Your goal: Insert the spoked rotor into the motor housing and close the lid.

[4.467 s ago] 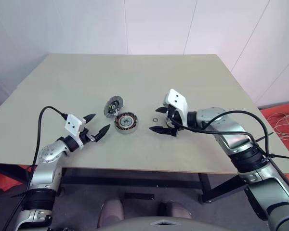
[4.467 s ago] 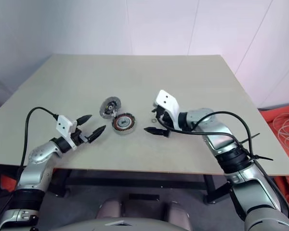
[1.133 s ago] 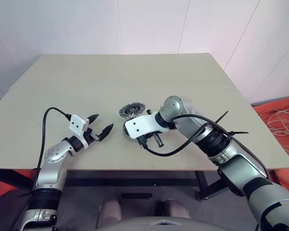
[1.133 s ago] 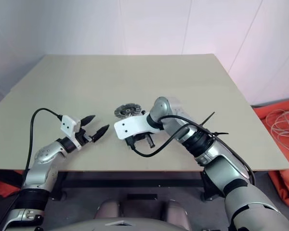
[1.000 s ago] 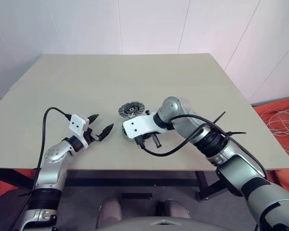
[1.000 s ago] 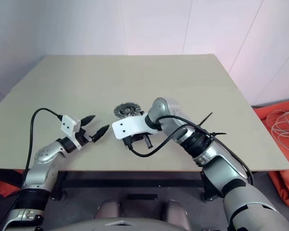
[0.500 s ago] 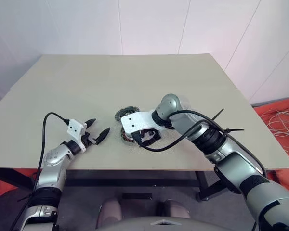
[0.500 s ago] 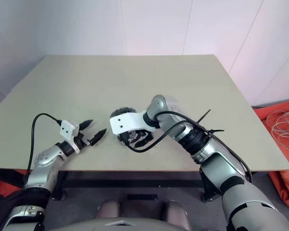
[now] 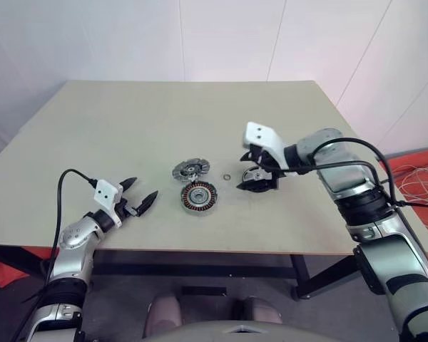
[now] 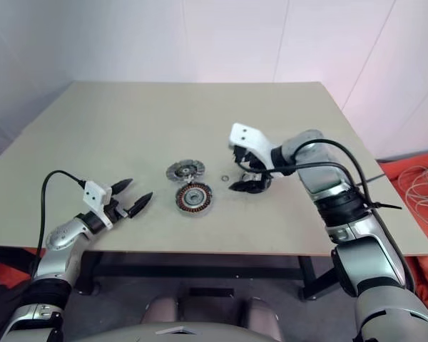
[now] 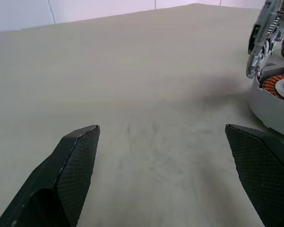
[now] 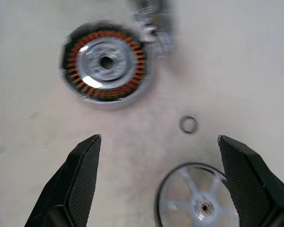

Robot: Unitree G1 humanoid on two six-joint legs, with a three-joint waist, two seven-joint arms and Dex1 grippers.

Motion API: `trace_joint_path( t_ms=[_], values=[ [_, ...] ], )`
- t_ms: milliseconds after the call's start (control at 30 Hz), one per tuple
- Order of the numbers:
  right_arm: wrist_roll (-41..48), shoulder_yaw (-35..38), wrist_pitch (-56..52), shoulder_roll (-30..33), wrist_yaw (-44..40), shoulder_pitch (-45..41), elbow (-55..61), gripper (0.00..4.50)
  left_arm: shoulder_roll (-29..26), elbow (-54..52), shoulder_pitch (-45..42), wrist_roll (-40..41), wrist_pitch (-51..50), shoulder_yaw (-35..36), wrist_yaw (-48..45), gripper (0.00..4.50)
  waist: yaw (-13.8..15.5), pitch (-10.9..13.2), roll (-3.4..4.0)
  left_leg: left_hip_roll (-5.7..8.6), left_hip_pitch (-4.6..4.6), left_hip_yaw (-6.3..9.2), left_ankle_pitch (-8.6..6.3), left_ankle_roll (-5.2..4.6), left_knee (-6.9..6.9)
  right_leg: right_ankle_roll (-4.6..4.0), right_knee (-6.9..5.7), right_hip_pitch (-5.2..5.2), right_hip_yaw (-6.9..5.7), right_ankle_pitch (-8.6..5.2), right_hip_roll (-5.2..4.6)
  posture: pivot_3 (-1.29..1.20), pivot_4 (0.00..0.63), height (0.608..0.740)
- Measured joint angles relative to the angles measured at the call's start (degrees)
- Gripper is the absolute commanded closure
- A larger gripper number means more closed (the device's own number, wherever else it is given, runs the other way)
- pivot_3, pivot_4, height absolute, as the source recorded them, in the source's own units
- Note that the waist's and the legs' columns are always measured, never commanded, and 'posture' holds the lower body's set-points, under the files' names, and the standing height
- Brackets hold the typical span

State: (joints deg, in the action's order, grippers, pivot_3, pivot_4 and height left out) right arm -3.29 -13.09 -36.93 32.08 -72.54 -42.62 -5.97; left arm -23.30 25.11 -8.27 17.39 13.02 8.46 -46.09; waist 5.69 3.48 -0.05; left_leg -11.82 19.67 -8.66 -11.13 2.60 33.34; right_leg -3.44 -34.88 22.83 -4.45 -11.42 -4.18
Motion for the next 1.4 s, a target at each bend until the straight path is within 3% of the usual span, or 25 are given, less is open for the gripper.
trace_joint_path(
  t_ms=[167, 467, 800, 1400],
  values=[
    [2.92, 6.55, 5.49, -3.83, 11.15, 6.01, -2.84, 0.04, -0.02, -0.74, 0.14, 0.01, -0.28, -0.02, 0.04, 0.00, 0.08, -0.01, -0.02, 0.01, -0.11, 0.00, 0.01, 0.02, 0.00, 0.01, 0.02, -0.02, -0.01, -0.01, -0.01, 0.00, 0.000, 0.740],
    [5.84, 9.41, 9.46, -9.60, 23.43, 10.34, -4.37, 0.04, -0.90, -2.27, -1.04, 0.04, -2.61, -0.05, -0.54, 0.00, -0.03, 0.00, 0.02, 0.02, -0.11, 0.00, 0.01, 0.02, -0.02, 0.00, 0.01, 0.00, -0.01, 0.00, -0.01, 0.00, 0.000, 0.740],
    [6.37, 9.56, 11.55, -12.07, 28.87, 11.53, -5.15, 0.04, -1.32, -9.70, -0.35, 0.12, -7.70, -0.14, 0.70, 0.00, -0.16, 0.00, 0.02, 0.02, -0.11, 0.00, 0.01, 0.02, -0.02, 0.01, 0.00, 0.00, -0.01, -0.01, -0.01, 0.00, 0.000, 0.740],
    [7.86, 9.54, 14.78, -12.84, 30.60, 11.68, -7.31, 0.04, -1.30, -19.79, 0.34, 0.17, -16.10, -0.53, 4.41, 0.00, -0.22, 0.01, 0.02, 0.03, -0.10, 0.01, 0.01, 0.02, -0.02, 0.01, 0.01, 0.00, 0.00, 0.00, -0.01, 0.00, 0.000, 0.740]
  ],
)
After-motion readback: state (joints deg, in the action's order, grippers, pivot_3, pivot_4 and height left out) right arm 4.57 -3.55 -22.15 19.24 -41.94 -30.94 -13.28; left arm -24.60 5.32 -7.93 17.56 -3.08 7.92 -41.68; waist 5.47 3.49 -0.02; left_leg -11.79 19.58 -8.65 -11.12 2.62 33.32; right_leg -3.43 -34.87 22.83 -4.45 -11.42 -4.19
